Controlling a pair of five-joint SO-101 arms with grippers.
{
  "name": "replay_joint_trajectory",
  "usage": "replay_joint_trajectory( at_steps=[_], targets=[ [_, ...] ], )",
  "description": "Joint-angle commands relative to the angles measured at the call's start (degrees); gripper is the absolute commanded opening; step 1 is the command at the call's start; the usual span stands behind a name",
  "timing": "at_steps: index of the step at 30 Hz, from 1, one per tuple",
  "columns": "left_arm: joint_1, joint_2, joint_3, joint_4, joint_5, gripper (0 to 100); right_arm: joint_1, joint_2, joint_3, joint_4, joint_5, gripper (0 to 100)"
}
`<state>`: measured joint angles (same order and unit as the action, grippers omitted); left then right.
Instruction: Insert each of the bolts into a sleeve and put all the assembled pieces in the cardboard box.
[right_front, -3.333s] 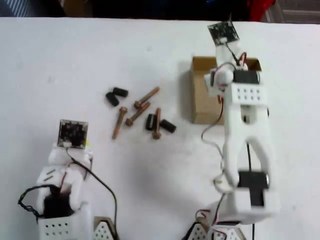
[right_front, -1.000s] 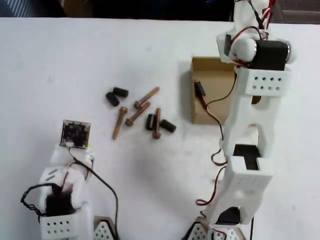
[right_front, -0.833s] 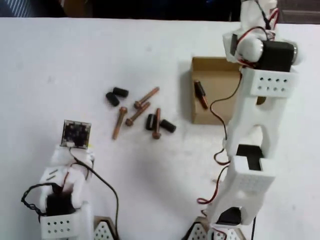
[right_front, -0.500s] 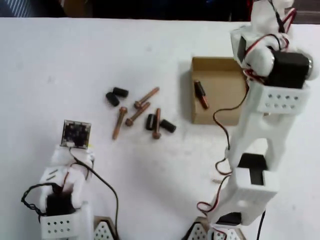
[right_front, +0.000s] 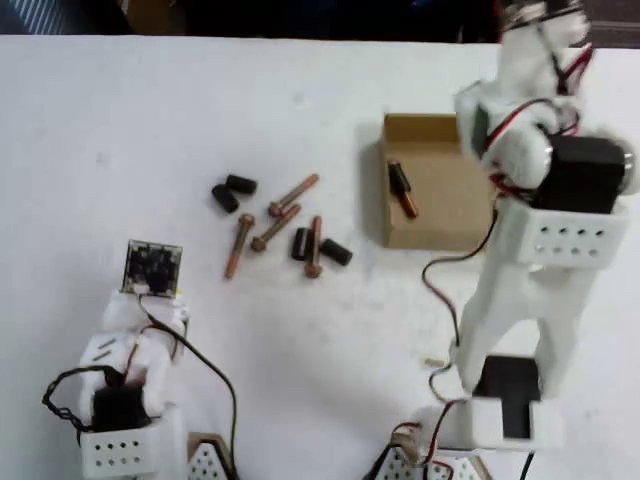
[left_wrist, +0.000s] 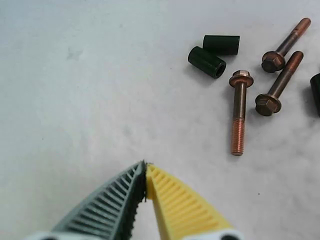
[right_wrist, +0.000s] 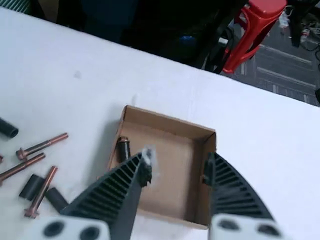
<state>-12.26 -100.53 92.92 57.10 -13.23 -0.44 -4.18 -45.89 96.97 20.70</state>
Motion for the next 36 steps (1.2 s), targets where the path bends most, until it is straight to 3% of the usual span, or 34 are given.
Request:
replay_joint_trajectory(
  at_steps=[1,5,9,15,22,28,36],
  targets=[
    [-0.6,-0.8,-0.6,-1.5,-0.4,2,-4.8,-7.9,8.9,1.2,1.1,15.5],
    [-0.7,-0.8,-0.6,-1.5,-0.4,2,-10.1,-14.5,19.4,0.8,1.3,15.8],
    [-0.7,-0.8,-0.7,-1.4,-0.4,2,-13.9,-20.6,30.9,-3.3,9.4,15.9],
    [-0.7,-0.8,-0.7,-1.3,-0.4,2,-14.6,-28.8,50.7,-12.9,11.1,15.9],
    [-0.7,-0.8,-0.7,-1.2,-0.4,2,-14.2,-34.0,72.3,-26.9,20.1,15.9],
    [-0.7,-0.8,-0.7,-1.2,-0.4,2,-14.3,-31.7,81.9,-38.1,27.5,15.9],
    [-0.7,-0.8,-0.6,-1.4,-0.4,2,-14.6,-15.6,80.0,-43.7,33.8,15.9]
  ],
)
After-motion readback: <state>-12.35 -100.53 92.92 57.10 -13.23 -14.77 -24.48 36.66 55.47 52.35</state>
